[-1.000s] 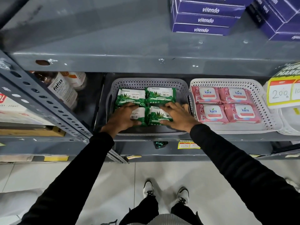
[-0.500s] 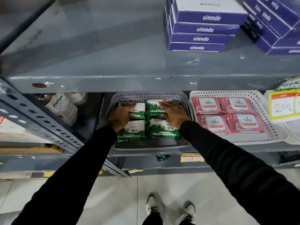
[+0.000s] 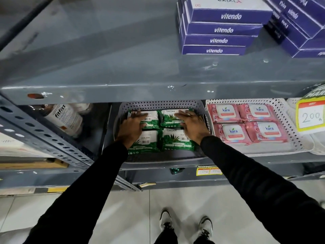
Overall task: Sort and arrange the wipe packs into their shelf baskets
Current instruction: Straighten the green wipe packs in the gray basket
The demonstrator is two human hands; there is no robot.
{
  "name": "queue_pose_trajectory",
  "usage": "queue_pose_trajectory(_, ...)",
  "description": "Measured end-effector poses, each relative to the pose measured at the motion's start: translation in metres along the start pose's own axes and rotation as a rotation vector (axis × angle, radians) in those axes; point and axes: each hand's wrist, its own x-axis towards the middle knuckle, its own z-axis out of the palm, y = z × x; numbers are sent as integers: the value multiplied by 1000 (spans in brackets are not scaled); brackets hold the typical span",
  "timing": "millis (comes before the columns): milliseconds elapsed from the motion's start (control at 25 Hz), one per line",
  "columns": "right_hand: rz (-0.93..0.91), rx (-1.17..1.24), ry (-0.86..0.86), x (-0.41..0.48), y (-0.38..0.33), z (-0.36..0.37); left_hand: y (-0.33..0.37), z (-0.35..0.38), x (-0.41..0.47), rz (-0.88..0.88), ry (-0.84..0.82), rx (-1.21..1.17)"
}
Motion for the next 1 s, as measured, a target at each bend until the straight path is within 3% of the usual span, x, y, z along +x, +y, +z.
queue_pose_trajectory(80,-1,-20,-41,-2,-5,-3,0,-2,-1,-5,-21,-27)
queue_pose_trajectory(240,-114,-110,50,-27,-20,-9,5,-12,-28,105,-53,-139)
queue_pose_trajectory(400,-167,-220,-172,-49,-16,-6,-4,-10,-55,115,-214,-22)
queue_pose_trajectory(720,-193,-177,-188,-51,-15,-11,-1,-4,-56,119,-146,-53)
queue_pose_trajectory(880,-88,-93,-1,-32,-29,-4,14,-2,-37,102,105,-67)
queue_pose_trajectory(1000,30,-53,3,-10,-38,10,20,15,-14,85,62,11)
